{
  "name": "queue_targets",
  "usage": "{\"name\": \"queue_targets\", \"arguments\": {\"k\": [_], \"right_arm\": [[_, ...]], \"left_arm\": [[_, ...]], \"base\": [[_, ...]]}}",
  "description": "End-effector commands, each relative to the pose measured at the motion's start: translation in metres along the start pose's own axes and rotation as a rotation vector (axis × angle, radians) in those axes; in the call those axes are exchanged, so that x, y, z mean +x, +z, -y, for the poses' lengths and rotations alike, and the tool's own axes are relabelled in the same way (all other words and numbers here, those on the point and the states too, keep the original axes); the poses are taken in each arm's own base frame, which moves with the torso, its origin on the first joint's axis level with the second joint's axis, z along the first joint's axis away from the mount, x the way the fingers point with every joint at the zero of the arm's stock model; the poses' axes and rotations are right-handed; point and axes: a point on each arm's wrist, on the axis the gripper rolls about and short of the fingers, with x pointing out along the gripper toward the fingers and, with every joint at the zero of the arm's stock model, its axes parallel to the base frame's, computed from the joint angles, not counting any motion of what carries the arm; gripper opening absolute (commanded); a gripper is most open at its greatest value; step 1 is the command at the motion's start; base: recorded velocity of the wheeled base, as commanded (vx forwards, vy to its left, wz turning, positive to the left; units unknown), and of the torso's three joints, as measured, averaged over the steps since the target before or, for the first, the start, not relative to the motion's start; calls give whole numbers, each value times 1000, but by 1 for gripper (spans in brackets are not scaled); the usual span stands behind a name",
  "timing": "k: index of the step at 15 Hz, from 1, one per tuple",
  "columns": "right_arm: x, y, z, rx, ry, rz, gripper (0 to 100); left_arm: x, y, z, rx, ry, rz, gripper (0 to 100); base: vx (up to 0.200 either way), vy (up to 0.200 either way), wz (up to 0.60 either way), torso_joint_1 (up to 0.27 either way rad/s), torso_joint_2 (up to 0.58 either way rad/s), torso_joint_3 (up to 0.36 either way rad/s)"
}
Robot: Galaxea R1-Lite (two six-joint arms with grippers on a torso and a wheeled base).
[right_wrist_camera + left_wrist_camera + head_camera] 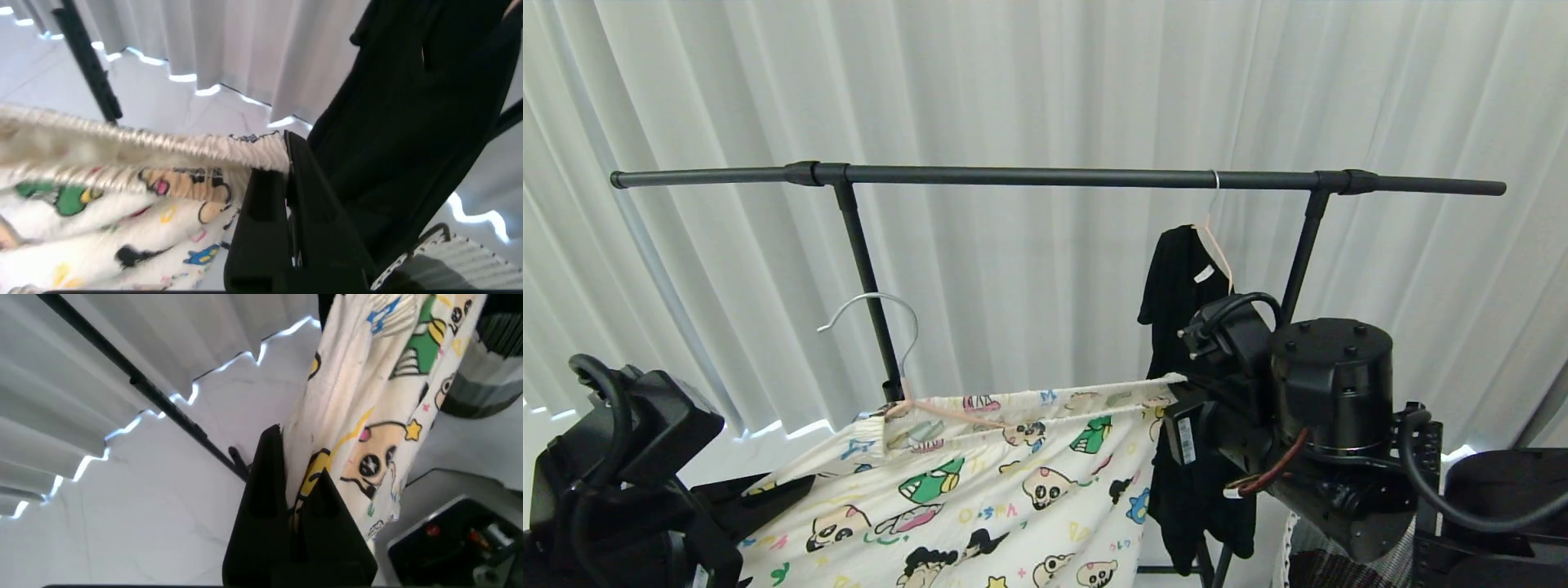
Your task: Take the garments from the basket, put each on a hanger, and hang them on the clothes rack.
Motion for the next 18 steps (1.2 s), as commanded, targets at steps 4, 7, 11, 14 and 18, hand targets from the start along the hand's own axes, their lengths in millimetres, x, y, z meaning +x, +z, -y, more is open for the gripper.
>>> {"name": "queue_targets", "arguments": {"k": [4, 7, 11, 14, 18], "right_arm": [[-18, 9, -8, -43, 69, 20, 100], [-22, 15, 0, -100, 123, 34, 100], [-63, 29, 19, -179, 253, -9, 100], [-81, 30, 26, -257, 344, -36, 100], [-79, 44, 21, -381, 474, -41, 100]], "left_arm": [[-9, 8, 19, -3, -135, 87, 0], [-5, 11, 17, -10, -117, 102, 0], [8, 15, 12, -13, -77, 148, 0], [7, 17, 20, 12, -127, 172, 0], [-2, 19, 39, 75, -255, 229, 0]], "base": [[0, 0, 0, 0, 0, 0], [0, 0, 0, 0, 0, 0], [0, 0, 0, 0, 0, 0], [0, 0, 0, 0, 0, 0], [0, 0, 0, 0, 0, 0]]}}
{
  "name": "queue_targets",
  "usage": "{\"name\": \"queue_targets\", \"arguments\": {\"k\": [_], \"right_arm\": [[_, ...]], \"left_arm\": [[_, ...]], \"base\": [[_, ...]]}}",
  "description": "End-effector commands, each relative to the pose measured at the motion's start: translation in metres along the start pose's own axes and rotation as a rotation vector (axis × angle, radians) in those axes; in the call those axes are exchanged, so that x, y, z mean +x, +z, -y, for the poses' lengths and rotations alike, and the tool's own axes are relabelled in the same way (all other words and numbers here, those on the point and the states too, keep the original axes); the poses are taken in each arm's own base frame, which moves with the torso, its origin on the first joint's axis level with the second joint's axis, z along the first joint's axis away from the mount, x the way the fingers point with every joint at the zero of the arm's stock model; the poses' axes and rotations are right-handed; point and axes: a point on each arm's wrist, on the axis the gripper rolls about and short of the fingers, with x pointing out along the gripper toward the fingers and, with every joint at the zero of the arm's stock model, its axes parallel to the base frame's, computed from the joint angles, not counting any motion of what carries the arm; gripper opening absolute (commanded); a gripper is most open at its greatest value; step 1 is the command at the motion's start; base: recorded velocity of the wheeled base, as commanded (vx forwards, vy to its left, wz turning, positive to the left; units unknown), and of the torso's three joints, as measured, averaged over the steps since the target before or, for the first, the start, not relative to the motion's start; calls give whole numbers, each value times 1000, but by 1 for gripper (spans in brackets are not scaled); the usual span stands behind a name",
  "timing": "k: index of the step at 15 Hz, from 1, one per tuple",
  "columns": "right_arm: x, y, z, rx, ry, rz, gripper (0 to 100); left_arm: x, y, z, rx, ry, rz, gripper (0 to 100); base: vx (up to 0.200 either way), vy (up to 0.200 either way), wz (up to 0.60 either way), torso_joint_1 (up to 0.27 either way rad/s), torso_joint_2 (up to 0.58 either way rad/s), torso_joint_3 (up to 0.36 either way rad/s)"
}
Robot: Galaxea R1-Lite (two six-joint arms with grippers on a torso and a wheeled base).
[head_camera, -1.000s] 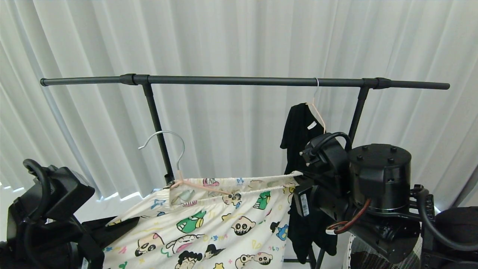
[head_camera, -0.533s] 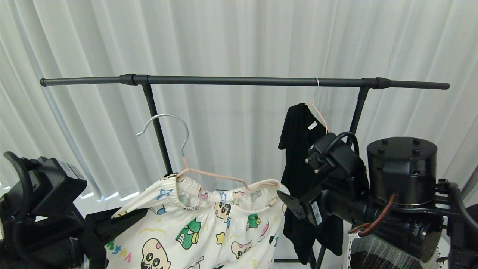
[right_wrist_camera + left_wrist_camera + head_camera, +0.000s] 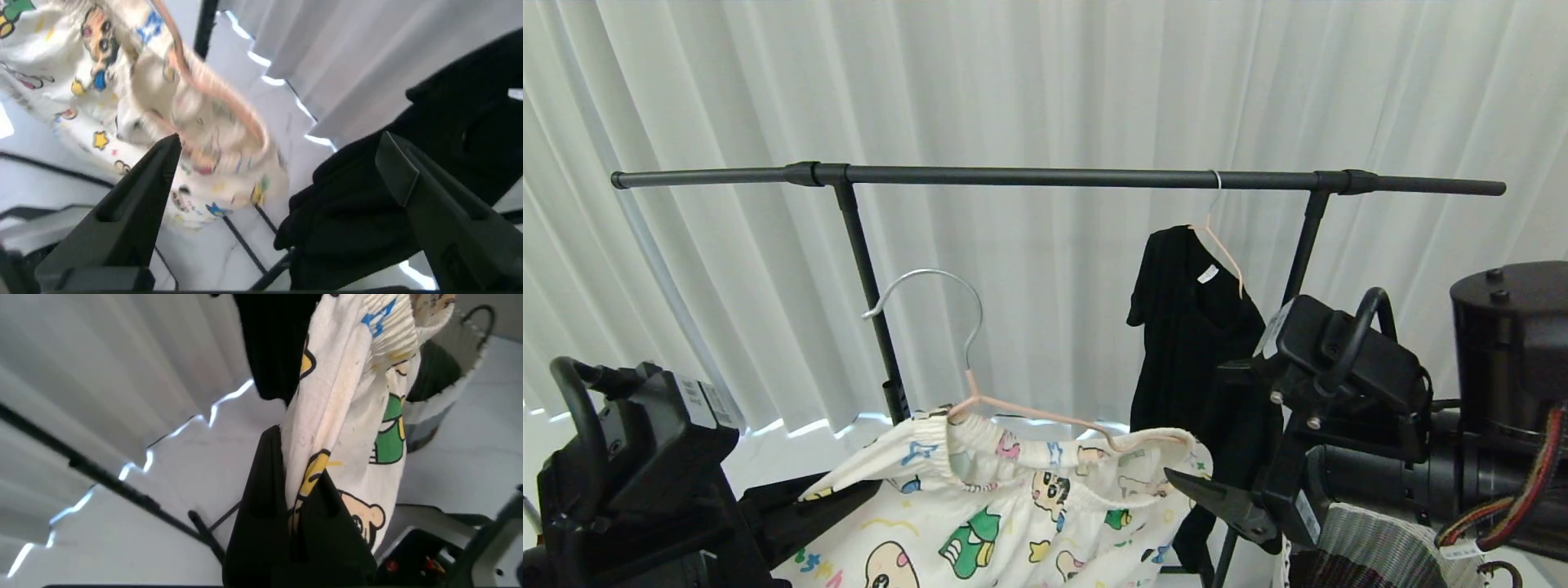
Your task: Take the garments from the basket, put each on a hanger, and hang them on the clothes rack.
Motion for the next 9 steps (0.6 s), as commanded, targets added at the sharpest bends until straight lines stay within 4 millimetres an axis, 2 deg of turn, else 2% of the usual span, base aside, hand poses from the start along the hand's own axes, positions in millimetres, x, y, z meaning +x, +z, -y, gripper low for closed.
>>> {"name": "queue_targets", "arguments": {"k": [1, 6, 9], "right_arm": [[1, 17, 3, -58, 91, -7, 100], [29, 33, 1, -152, 274, -79, 100], [45, 33, -3, -170, 312, -112, 100]], "left_arm": [[-4, 3, 13, 38, -86, 37, 0], [-5, 5, 19, 145, -131, 62, 0], [-9, 6, 19, 146, -126, 80, 0]], "base": [[0, 0, 0, 0, 0, 0], [0, 0, 0, 0, 0, 0], [0, 0, 0, 0, 0, 0]]}}
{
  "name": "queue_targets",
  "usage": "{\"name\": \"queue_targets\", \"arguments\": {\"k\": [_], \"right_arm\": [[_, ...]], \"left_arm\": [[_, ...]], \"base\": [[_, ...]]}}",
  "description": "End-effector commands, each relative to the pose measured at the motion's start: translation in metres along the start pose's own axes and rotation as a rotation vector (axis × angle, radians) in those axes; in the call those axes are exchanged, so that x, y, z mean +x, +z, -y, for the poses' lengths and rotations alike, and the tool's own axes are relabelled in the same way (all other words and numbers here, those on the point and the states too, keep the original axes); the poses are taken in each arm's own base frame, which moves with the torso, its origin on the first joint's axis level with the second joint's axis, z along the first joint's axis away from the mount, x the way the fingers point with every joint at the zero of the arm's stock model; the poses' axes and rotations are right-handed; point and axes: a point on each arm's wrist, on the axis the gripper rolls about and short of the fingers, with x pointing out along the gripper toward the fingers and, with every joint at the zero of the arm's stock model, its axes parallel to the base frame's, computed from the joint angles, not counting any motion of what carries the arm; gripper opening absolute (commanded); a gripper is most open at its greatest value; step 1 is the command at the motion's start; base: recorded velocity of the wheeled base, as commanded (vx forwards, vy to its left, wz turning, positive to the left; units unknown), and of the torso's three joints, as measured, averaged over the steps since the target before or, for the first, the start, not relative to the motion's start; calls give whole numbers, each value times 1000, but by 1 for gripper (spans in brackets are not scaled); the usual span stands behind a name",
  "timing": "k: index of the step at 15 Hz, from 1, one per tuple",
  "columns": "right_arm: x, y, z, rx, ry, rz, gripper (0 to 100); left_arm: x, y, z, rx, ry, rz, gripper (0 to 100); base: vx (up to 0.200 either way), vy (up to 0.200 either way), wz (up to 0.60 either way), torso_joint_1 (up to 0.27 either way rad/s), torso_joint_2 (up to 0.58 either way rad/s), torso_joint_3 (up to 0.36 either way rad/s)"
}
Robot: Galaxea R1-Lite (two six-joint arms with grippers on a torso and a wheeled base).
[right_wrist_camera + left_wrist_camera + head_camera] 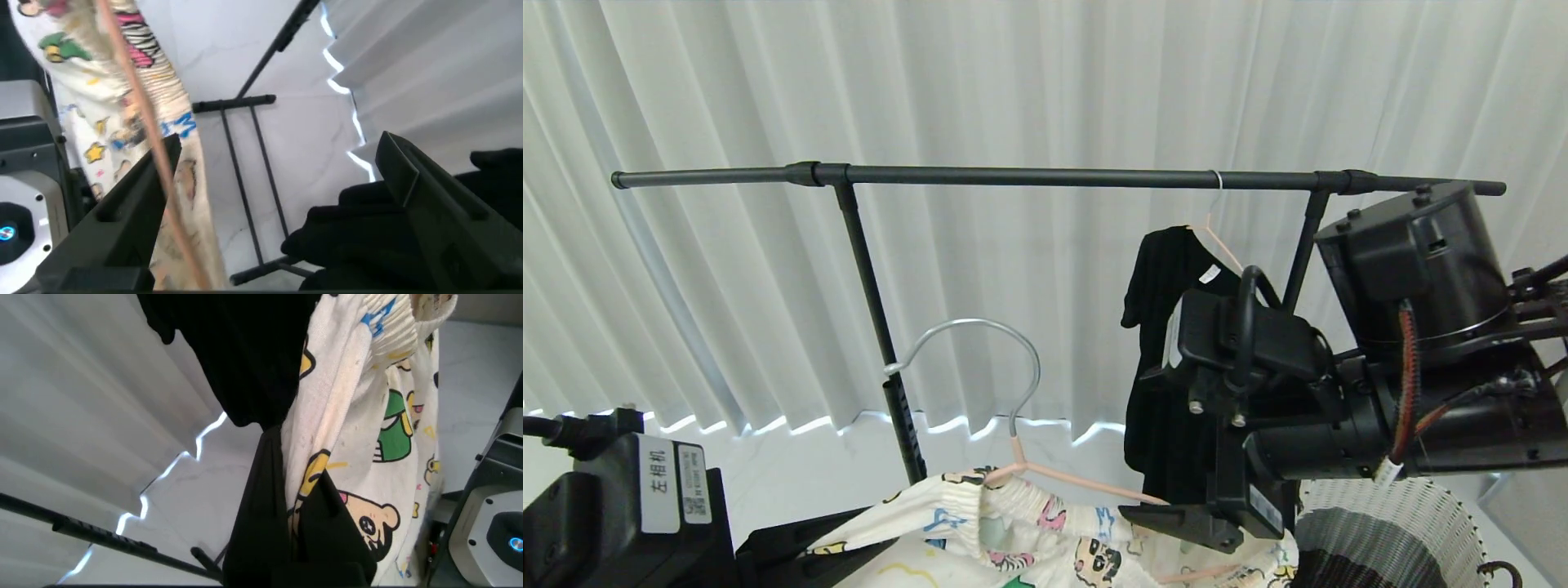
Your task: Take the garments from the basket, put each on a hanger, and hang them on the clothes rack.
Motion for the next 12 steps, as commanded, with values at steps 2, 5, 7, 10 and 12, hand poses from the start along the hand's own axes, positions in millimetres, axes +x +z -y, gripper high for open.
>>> {"name": "queue_targets", "arguments": {"k": [2, 5, 7, 10, 12], "right_arm": [[22, -2, -6, -9, 51, -44, 100], [27, -2, -11, -9, 81, -79, 100], [26, 0, -10, -8, 83, -84, 100], [26, 3, -12, -11, 96, -94, 0], [27, 5, -16, -19, 109, -91, 0]], "left_arm": [[-3, 1, 0, 2, 4, 14, 0], [-4, 1, 0, 5, 2, 17, 0], [-4, 2, 2, 8, -7, 22, 0], [-4, 2, 2, 10, -12, 25, 0], [-4, 2, 2, 10, -12, 25, 0]], "base": [[0, 0, 0, 0, 0, 0], [0, 0, 0, 0, 0, 0], [0, 0, 0, 0, 0, 0], [0, 0, 0, 0, 0, 0], [0, 0, 0, 0, 0, 0]]}}
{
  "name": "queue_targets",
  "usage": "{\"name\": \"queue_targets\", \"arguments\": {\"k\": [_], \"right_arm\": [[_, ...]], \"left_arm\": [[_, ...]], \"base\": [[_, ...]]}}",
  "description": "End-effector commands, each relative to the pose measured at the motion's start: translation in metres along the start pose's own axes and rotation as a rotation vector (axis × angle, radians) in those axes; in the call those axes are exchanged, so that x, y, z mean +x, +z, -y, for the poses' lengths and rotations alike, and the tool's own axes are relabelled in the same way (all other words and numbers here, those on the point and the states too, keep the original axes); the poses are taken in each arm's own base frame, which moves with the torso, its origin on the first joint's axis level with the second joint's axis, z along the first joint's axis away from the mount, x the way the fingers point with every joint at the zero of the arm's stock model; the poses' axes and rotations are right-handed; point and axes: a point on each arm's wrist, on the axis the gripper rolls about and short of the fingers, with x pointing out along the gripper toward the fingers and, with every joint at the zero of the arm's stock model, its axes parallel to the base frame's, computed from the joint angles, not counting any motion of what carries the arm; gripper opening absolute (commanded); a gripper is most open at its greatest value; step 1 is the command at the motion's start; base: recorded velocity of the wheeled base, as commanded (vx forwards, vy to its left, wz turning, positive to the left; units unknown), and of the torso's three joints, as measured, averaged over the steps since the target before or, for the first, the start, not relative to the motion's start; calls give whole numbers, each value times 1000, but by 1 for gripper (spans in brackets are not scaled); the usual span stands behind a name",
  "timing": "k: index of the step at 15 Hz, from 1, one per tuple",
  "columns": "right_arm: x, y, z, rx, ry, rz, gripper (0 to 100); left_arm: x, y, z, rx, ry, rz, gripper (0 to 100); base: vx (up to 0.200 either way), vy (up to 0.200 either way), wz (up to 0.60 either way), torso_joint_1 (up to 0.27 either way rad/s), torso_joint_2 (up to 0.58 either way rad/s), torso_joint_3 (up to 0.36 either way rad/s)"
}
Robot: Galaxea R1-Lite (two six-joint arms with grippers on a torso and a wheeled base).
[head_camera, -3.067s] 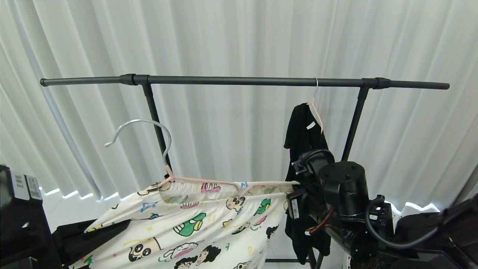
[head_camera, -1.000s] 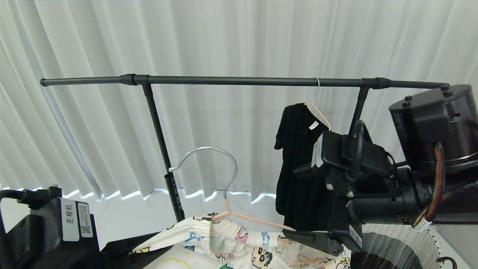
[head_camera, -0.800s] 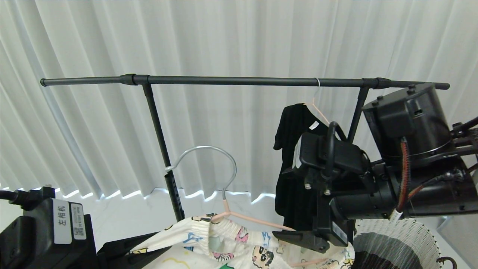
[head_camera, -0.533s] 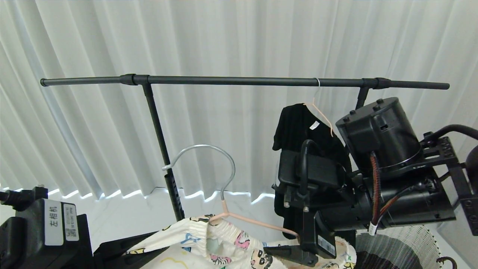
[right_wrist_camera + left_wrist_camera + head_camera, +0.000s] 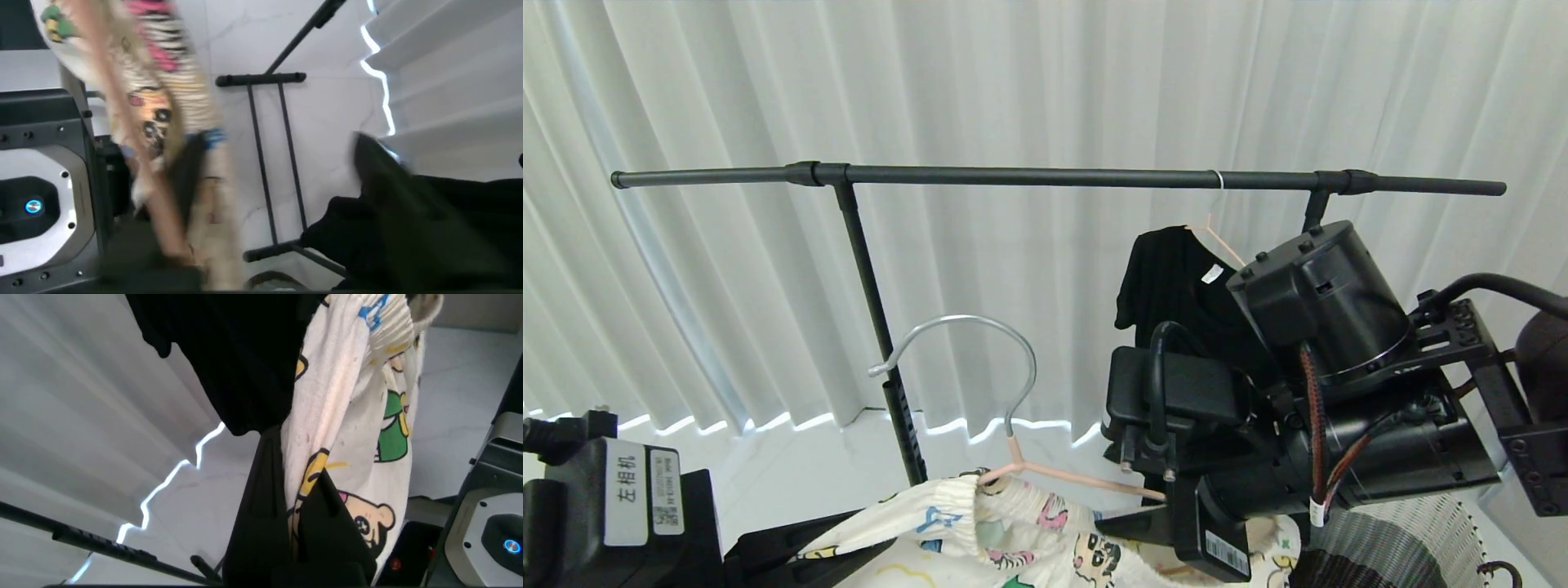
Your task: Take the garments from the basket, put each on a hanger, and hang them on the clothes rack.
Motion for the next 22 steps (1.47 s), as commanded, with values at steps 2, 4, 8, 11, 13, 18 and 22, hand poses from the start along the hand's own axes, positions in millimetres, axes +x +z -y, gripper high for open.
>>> {"name": "queue_targets", "arguments": {"k": [2, 4, 8, 11, 13, 18, 22], "right_arm": [[2, 2, -3, -7, 9, 4, 0], [1, 3, -3, -11, 5, 10, 0], [0, 5, 0, -85, -22, 48, 0], [-7, 4, 14, -188, -89, 85, 0], [-14, 0, 23, -197, -144, 109, 0], [-32, -10, 47, -147, -258, 123, 0], [-43, -6, 49, -105, -299, 181, 0]], "left_arm": [[0, 0, 0, 3, -2, 2, 0], [-1, 0, 0, 3, 0, 4, 0], [-2, -1, 1, 2, 1, 2, 100], [-3, -4, 0, -3, 23, -6, 100], [-8, -13, 2, -8, 33, -19, 100], [-28, -42, 12, -20, 69, -40, 100], [-19, -60, -3, -120, 208, -188, 100]], "base": [[0, 0, 0, 0, 0, 0], [0, 0, 0, 0, 0, 0], [0, 0, 0, 0, 0, 0], [0, 0, 0, 0, 0, 0], [0, 0, 0, 0, 0, 0], [0, 0, 0, 0, 0, 0], [0, 0, 0, 0, 0, 0]]}}
